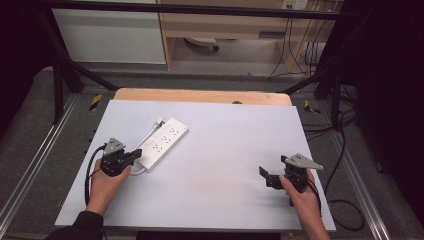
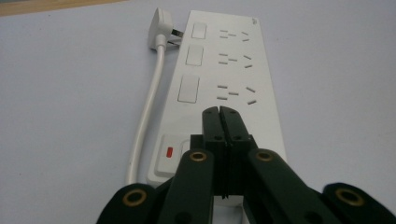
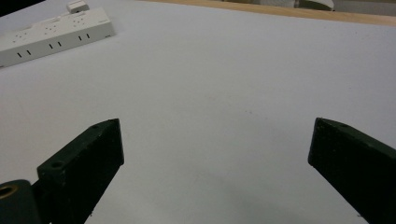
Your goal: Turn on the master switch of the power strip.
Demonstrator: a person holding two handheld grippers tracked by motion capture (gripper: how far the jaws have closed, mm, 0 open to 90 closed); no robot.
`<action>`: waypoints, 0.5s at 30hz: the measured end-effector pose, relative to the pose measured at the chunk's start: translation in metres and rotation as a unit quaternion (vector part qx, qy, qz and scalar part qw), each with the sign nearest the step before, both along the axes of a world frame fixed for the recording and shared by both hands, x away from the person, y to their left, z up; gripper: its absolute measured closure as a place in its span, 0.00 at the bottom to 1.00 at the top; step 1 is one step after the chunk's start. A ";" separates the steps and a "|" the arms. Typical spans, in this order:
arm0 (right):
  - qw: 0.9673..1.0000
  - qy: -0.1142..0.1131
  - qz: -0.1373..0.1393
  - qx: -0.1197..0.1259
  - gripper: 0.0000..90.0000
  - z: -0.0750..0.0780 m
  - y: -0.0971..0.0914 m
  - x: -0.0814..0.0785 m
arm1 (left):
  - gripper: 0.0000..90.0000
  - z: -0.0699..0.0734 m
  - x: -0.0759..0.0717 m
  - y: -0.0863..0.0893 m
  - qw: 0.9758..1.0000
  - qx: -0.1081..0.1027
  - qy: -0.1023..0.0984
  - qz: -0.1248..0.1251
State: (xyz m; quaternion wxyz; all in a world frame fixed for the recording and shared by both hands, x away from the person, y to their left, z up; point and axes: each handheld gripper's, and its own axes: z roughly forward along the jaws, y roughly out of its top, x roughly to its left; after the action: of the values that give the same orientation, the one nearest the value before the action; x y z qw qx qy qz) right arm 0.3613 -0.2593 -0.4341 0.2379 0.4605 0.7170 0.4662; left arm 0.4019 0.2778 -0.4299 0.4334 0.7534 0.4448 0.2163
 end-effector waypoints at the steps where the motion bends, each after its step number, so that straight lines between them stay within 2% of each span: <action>1: 1.000 -0.001 0.000 0.000 0.04 0.000 0.000 0.000 | 1.00 0.000 0.000 0.000 1.000 0.001 0.000 0.000; 15: 1.000 0.000 0.001 -0.001 0.04 0.000 0.000 0.000 | 1.00 -0.005 0.006 -0.003 1.000 0.014 0.009 -0.003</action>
State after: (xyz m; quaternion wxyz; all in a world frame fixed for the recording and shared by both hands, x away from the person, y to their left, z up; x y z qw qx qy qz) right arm 0.3613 -0.2591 -0.4339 0.2378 0.4597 0.7178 0.4658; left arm 0.4075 0.2744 -0.4346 0.4194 0.7624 0.4439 0.2141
